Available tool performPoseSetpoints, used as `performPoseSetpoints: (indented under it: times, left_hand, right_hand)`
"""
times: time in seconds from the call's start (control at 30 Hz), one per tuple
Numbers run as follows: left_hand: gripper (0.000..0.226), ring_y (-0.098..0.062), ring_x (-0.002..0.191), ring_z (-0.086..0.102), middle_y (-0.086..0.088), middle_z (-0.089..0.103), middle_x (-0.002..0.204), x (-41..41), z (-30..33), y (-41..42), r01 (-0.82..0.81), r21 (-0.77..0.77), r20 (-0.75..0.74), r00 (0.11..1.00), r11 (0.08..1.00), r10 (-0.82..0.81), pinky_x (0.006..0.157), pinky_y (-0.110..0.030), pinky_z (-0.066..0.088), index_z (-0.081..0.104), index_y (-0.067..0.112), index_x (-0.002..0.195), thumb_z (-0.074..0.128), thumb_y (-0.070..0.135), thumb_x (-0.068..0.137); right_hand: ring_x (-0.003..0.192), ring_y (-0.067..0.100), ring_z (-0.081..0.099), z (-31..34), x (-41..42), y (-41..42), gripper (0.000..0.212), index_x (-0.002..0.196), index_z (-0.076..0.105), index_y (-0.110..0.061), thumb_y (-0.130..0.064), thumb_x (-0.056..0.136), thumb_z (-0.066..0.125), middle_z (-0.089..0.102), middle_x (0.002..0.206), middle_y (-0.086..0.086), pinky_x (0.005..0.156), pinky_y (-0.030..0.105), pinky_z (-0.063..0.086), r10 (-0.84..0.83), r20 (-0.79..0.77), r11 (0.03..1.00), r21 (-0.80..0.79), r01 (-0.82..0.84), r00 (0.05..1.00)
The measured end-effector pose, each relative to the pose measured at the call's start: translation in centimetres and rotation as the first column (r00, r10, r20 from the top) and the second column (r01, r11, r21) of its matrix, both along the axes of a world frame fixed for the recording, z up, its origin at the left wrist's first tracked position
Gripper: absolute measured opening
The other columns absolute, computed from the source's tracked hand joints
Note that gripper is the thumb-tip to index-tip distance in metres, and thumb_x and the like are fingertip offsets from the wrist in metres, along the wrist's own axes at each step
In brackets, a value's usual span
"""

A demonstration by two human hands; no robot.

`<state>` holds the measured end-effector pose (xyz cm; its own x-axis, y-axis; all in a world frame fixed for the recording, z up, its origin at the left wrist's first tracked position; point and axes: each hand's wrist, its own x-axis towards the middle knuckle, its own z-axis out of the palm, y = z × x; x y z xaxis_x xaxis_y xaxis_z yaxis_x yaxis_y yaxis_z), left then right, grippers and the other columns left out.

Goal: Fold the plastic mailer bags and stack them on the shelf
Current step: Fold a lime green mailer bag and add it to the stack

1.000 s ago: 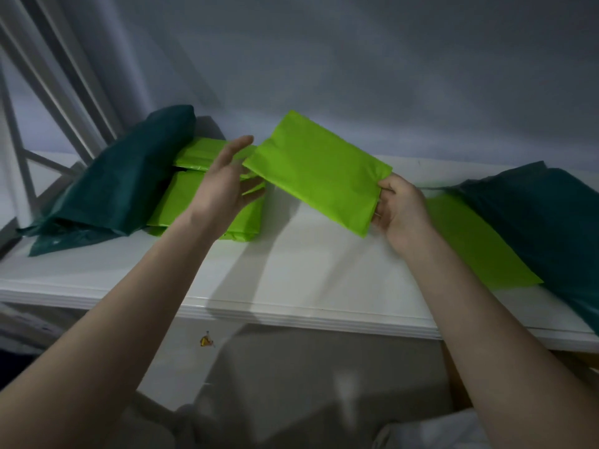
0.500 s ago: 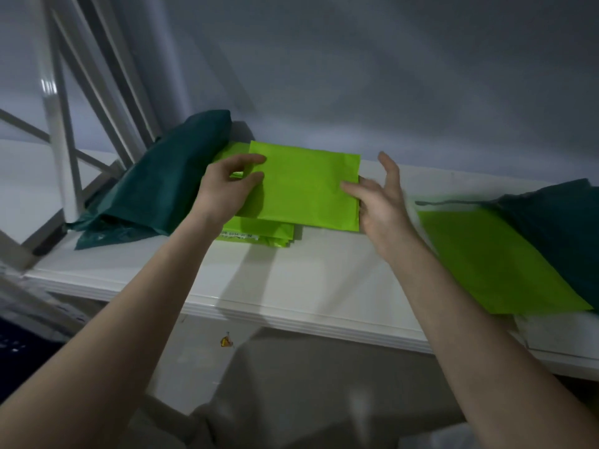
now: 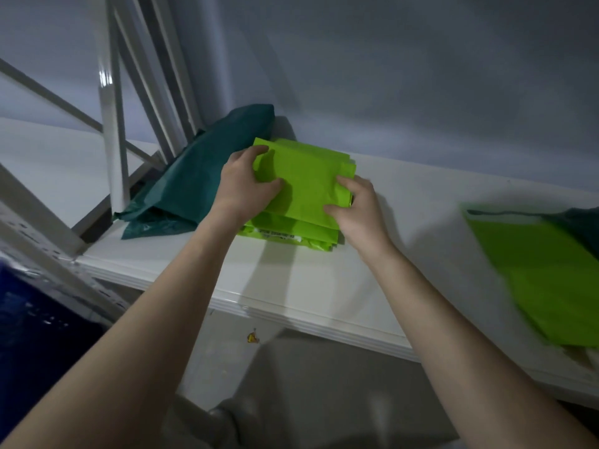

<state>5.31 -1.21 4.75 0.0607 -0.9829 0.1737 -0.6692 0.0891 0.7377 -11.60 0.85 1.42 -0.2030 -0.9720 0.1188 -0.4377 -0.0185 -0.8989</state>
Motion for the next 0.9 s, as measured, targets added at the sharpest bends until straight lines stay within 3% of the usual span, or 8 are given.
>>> performPoseSetpoints:
  times: [0.17, 0.27, 0.4, 0.53, 0.77, 0.9]
  left_hand:
    - [0.062, -0.030, 0.138, 0.022, -0.013, 0.023, 0.151, 0.0, -1.1, -0.4, -0.005, -0.024, 0.188, 0.982, 1.000, 0.009, 0.112, -0.037, 0.024, 0.037, 0.016, 0.142, 0.061, 0.017, 0.085]
    - [0.056, -0.030, 0.135, 0.027, -0.012, 0.029, 0.149, -0.5, -1.6, -0.3, 0.053, -0.051, 0.258, 0.965, 0.997, -0.038, 0.111, -0.037, 0.026, 0.040, 0.012, 0.140, 0.056, 0.013, 0.086]
    - [0.055, -0.029, 0.135, 0.028, -0.008, 0.031, 0.148, -1.0, -2.4, -0.4, 0.119, 0.051, 0.317, 0.940, 0.992, -0.129, 0.111, -0.037, 0.025, 0.038, 0.014, 0.141, 0.052, 0.028, 0.091]
    - [0.060, -0.027, 0.138, 0.024, -0.006, 0.024, 0.152, -1.1, -3.4, -0.5, 0.114, 0.137, 0.364, 0.918, 0.984, -0.157, 0.113, -0.037, 0.022, 0.031, 0.017, 0.144, 0.050, 0.039, 0.091]
    - [0.062, -0.025, 0.141, 0.020, -0.005, 0.019, 0.155, -1.6, -3.5, -0.4, 0.093, 0.202, 0.385, 0.908, 0.975, -0.167, 0.114, -0.037, 0.021, 0.027, 0.016, 0.145, 0.045, 0.043, 0.092]
    - [0.063, -0.027, 0.140, 0.020, -0.008, 0.022, 0.152, -2.1, -2.9, -0.2, 0.069, 0.153, 0.405, 0.906, 0.986, -0.127, 0.114, -0.038, 0.020, 0.031, 0.012, 0.143, 0.049, 0.041, 0.090]
  right_hand:
    - [0.131, 0.025, 0.039, -0.9, 1.3, -0.7, 0.056, 0.132, 0.047, 0.002, 0.002, 0.079, 0.064, 0.036, 0.141, 0.019, 0.108, 0.021, 0.025, 0.014, -0.113, 0.999, 0.054, -0.008, 0.993]
    - [0.132, 0.029, 0.035, -1.2, 1.6, -0.5, 0.049, 0.129, 0.051, 0.001, -0.003, 0.081, 0.061, 0.033, 0.142, 0.019, 0.105, 0.019, 0.020, 0.021, -0.236, 0.998, 0.065, -0.006, 0.972]
    - [0.133, 0.033, 0.024, -1.2, 1.6, -0.1, 0.055, 0.136, 0.046, -0.011, -0.019, 0.083, 0.060, 0.026, 0.149, 0.014, 0.110, 0.031, 0.017, -0.027, -0.476, 1.000, -0.004, 0.029, 0.879]
    - [0.135, 0.026, 0.026, -1.8, 1.8, 0.2, 0.052, 0.140, 0.041, -0.016, -0.031, 0.091, 0.051, 0.032, 0.150, 0.004, 0.110, 0.041, 0.028, 0.081, -0.610, 0.988, -0.054, -0.144, 0.788]
    - [0.140, 0.019, 0.022, -2.6, 1.5, 0.0, 0.053, 0.144, 0.032, -0.021, -0.037, 0.095, 0.042, 0.026, 0.153, -0.004, 0.109, 0.047, 0.030, 0.216, -0.608, 0.975, 0.096, -0.199, 0.764]
    - [0.140, 0.019, 0.025, -2.3, 1.1, -0.2, 0.056, 0.143, 0.036, -0.017, -0.029, 0.091, 0.053, 0.028, 0.153, -0.001, 0.112, 0.039, 0.027, 0.217, -0.476, 0.975, 0.061, -0.214, 0.852]
